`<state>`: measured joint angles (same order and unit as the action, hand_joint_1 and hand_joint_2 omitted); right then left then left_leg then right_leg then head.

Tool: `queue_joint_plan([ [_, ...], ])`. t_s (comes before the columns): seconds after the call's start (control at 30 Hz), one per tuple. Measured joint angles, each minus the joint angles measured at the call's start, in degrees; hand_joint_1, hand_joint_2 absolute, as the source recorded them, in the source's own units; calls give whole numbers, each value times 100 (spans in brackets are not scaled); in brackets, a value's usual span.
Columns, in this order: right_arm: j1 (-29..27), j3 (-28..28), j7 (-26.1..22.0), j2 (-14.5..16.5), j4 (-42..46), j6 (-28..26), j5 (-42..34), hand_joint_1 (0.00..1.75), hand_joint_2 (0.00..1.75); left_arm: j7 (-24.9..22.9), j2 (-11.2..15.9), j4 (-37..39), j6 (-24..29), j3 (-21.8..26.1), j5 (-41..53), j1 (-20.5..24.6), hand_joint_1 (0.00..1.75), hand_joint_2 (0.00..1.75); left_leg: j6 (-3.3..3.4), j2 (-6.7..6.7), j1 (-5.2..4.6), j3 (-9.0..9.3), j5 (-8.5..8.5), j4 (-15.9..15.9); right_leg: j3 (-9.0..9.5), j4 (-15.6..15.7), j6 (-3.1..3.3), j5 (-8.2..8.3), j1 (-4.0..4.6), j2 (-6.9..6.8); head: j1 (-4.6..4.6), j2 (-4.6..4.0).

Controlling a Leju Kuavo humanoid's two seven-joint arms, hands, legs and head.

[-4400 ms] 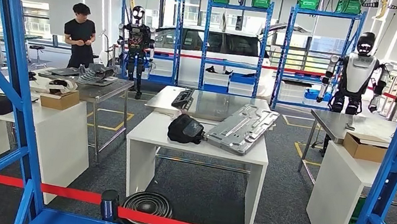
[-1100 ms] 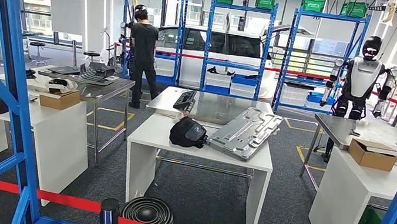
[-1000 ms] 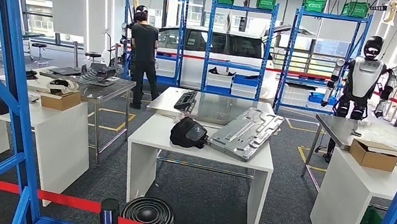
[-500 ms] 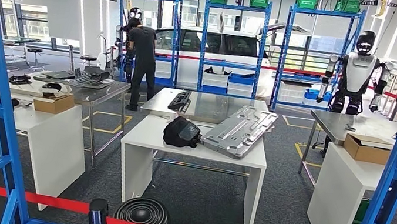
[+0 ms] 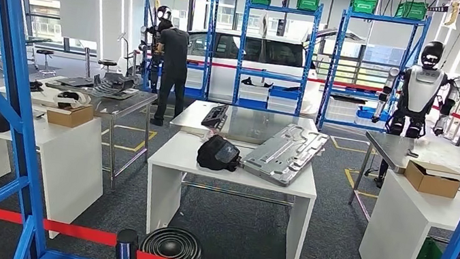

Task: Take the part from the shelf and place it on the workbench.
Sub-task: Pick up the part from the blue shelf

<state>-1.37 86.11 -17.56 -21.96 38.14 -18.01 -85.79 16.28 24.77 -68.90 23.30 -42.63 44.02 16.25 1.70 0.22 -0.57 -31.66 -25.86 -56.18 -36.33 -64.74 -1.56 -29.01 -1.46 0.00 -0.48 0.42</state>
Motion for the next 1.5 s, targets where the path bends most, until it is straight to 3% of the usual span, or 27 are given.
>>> queue_joint_plan([
  [0.07,-2,-4,-10,-8,-1,-24,0,0,0,21,-10,45,-11,14,-38,36,0,175,-52,-4,-21,-40,-53,-90,260,525,26,167,-3,2,1,0],
  [0.13,-10,-7,-17,-13,2,-51,0,0,0,30,-15,74,-19,31,-65,63,0,175,-86,-4,-35,-72,-78,-136,292,593,119,189,20,13,-9,0],
  [0.23,-25,-8,-20,-21,13,-77,0,0,0,38,-16,93,-19,49,-81,72,0,175,-150,-6,3,-156,-197,-306,298,606,200,204,-3,17,-24,0],
  [0.33,-22,-8,-20,-28,23,-97,0,0,0,51,-16,131,-11,59,-83,82,0,175,-257,-11,63,-610,-666,-1249,302,610,242,207,-8,20,-43,0],
  [0.4,-21,-8,-19,-28,24,-102,0,0,0,56,-20,157,-9,55,-82,71,0,175,-276,-10,88,-872,-784,-1740,303,608,249,205,2,22,-48,0],
  [0.43,-20,-8,-17,-28,24,-102,0,0,0,59,-22,165,-9,52,-81,68,0,175,-266,-12,91,-865,-689,-1689,307,608,249,204,8,25,-50,0],
  [0.47,-18,-8,-14,-26,24,-99,0,0,0,63,-22,169,-10,53,-81,68,0,175,-241,-16,86,-754,-514,-1436,315,609,249,204,16,30,-51,0],
  [0.5,-15,-8,-11,-23,24,-90,0,0,0,69,-20,171,-13,58,-81,74,0,175,-196,-21,72,-563,-306,-1035,324,612,248,203,19,36,-52,0],
  [0.57,-3,-8,-7,-7,22,-55,0,0,0,95,-14,171,-28,78,-90,93,0,175,-106,-15,25,-229,-79,-358,326,616,241,205,31,45,-50,1],
  [0.67,11,-7,-6,17,10,12,0,0,0,152,-8,171,-96,96,-152,121,0,175,-41,2,-38,-130,-60,-126,322,648,175,221,24,39,-52,0],
  [0.73,15,-5,-8,31,-2,48,0,0,0,199,-13,171,-139,96,-220,137,0,175,-3,10,-22,-50,13,3,289,578,140,175,28,24,-48,0],
  [0.8,21,-3,-8,33,-28,91,-1,0,0,257,-26,176,-166,92,-303,159,0,175,39,17,4,9,85,111,62,94,172,-66,34,16,-33,0],
  [0.87,23,3,13,31,-82,170,-1,0,0,323,-51,203,-172,75,-377,169,0,175,65,15,-2,-4,98,120,-286,-646,192,-365,34,16,-21,0],
  [0.9,21,9,31,28,-119,218,0,0,0,354,-69,226,-172,58,-407,168,0,175,64,13,-6,-9,98,118,-390,-866,171,-426,30,16,-16,0],
  [0.93,21,14,48,27,-153,264,0,0,0,383,-86,247,-171,41,-429,168,0,175,62,9,-7,-11,96,112,-391,-876,129,-398,24,15,-13,0],
  [0.97,22,19,60,27,-191,303,0,0,0,405,-103,264,-168,23,-452,170,0,175,55,5,-4,-10,91,100,-280,-656,72,-287,14,12,-9,0],
  [1.03,32,26,60,36,-262,356,0,0,0,429,-139,290,-159,0,-488,184,0,175,6,-4,-6,-27,53,28,118,139,-11,13,-6,3,-1,0],
  [1.1,48,28,31,57,-322,378,0,0,0,435,-171,306,-149,-14,-519,204,0,175,-58,-6,-24,-70,3,-67,351,613,34,164,-7,6,-2,0],
  [1.17,60,31,-2,87,-363,378,0,0,0,435,-197,311,-141,-33,-538,215,0,175,-94,-3,-27,-96,-11,-106,359,641,123,177,5,16,-13,0],
  [1.23,74,36,-13,128,-400,372,0,0,0,435,-223,311,-136,-49,-550,215,0,175,-137,-5,-4,-152,-86,-212,365,646,168,190,-11,19,-22,0],
  [1.3,96,41,-14,167,-441,366,0,0,0,435,-246,311,-134,-55,-555,217,0,175,-208,-12,29,-368,-363,-690,370,653,204,199,-33,21,-35,0],
  [1.37,115,50,-15,195,-491,372,0,0,0,436,-274,311,-140,-74,-558,210,0,175,-264,-15,65,-720,-696,-1449,365,652,219,199,-30,21,-45,0],
  [1.4,120,55,-14,209,-521,384,0,0,0,438,-292,312,-146,-92,-559,204,0,175,-277,-15,81,-854,-764,-1713,364,651,220,198,-29,21,-47,0],
  [1.43,126,60,-13,226,-557,401,0,0,0,440,-311,314,-152,-113,-560,200,0,175,-278,-15,92,-895,-723,-1773,367,651,220,198,-27,22,-48,0],
  [1.47,134,63,-11,243,-592,422,0,0,0,442,-331,315,-157,-130,-559,201,0,175,-269,-15,99,-824,-581,-1604,371,651,220,197,-26,26,-49,0],
  [1.5,145,66,-10,260,-624,439,0,0,0,444,-345,315,-158,-141,-557,211,0,175,-246,-18,100,-655,-375,-1241,378,652,219,197,-24,32,-50,0],
])
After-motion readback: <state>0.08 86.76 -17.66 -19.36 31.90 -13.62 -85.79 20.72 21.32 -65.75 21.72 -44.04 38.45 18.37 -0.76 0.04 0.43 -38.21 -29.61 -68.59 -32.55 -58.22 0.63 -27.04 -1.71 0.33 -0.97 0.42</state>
